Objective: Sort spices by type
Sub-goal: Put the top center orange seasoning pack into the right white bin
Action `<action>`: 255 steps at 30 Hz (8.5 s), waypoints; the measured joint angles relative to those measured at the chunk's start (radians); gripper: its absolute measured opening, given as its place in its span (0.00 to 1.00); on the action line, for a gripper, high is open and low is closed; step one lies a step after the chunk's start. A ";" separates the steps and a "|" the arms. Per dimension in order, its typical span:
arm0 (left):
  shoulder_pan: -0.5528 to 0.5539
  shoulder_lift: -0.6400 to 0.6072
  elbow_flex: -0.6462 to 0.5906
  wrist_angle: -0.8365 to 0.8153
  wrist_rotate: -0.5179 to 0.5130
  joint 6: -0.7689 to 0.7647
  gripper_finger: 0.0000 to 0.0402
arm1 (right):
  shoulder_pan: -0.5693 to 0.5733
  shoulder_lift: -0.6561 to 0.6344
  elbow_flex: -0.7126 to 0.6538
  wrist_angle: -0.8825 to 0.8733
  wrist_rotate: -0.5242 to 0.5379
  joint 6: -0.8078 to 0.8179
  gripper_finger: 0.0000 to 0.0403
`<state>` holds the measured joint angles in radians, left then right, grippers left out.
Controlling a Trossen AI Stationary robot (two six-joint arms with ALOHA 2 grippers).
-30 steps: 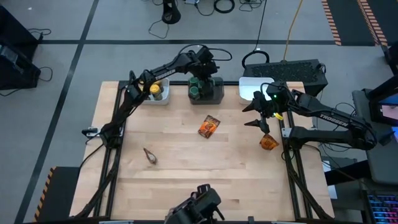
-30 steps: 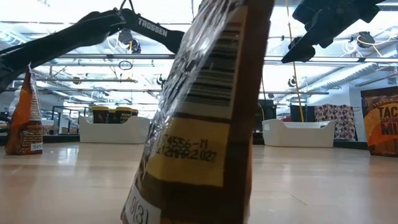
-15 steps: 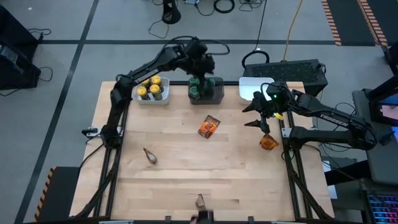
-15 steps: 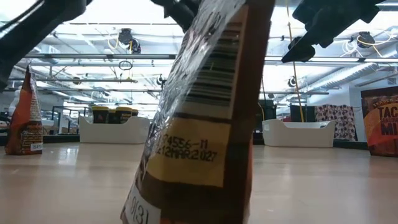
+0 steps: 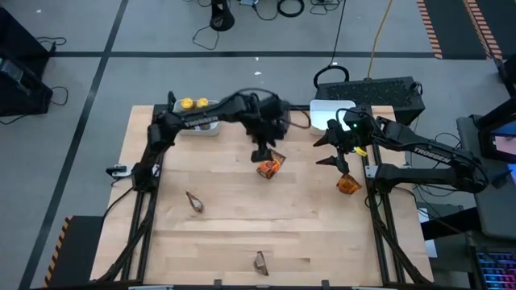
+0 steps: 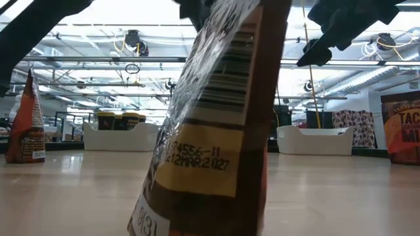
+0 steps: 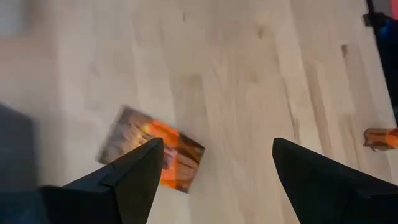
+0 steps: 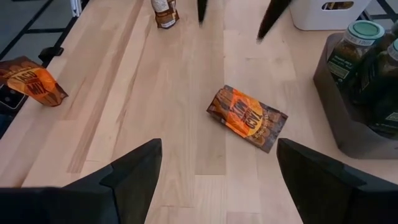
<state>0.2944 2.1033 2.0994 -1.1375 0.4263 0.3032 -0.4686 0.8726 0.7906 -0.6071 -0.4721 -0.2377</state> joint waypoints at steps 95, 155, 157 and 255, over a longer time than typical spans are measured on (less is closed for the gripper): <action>-0.072 -0.206 -0.431 0.632 -0.387 -0.398 0.00 | 0.000 0.005 0.000 0.014 0.006 0.016 0.75; 0.045 0.617 0.219 1.372 -0.711 -0.443 0.00 | -0.001 -0.188 0.000 0.003 0.288 0.017 0.75; 0.043 0.620 0.219 1.375 -0.711 -0.425 0.01 | -0.001 -0.188 0.000 0.003 0.288 0.017 0.75; 0.000 -0.180 0.070 0.269 -0.535 -0.114 0.22 | -0.250 0.303 0.316 -0.191 0.602 -0.090 0.75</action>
<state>0.2943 1.9231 2.1694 -0.8685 -0.1087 0.1897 -0.7184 1.1752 1.1065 -0.7980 0.1295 -0.3272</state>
